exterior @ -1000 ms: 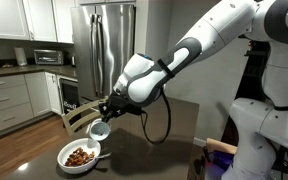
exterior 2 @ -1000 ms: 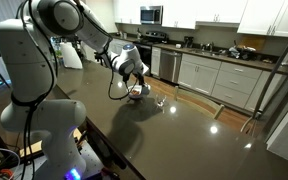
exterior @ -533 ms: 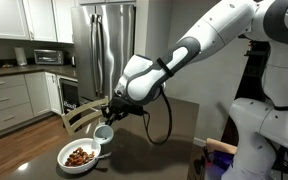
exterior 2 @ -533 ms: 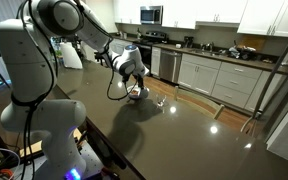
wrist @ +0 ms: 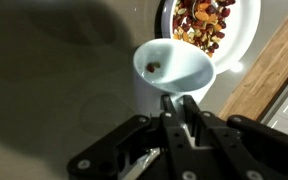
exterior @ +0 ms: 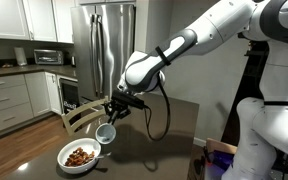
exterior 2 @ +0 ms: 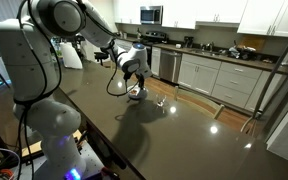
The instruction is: Slide the white mug to the right, pour the contents in the white mug into the bowl
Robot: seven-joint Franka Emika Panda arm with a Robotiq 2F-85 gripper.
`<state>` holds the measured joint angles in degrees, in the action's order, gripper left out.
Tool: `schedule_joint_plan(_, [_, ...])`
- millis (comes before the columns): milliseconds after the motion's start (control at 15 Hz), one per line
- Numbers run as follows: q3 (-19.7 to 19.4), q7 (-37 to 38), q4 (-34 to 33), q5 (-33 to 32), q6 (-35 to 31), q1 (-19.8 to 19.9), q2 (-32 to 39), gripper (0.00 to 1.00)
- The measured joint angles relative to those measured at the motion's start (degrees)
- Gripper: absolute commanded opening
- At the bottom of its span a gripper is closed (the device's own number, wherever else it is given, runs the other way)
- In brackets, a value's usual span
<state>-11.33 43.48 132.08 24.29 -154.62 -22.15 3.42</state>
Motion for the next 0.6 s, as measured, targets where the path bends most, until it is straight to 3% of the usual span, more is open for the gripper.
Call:
schedule_joint_plan(133, [2.48,0.00,-0.07,0.00,-0.01,3.08,0.02,0.15])
schedule_joint_plan(400, [3.03,0.00,-0.07,0.00,-0.01,3.43,0.02,0.15])
schedule_joint_plan(467, [3.07,0.00,-0.07,0.00,-0.01,3.43,0.02,0.07])
schedule_joint_plan(600, [3.96,0.01,-0.04,-0.01,-0.01,4.30,0.07,0.07])
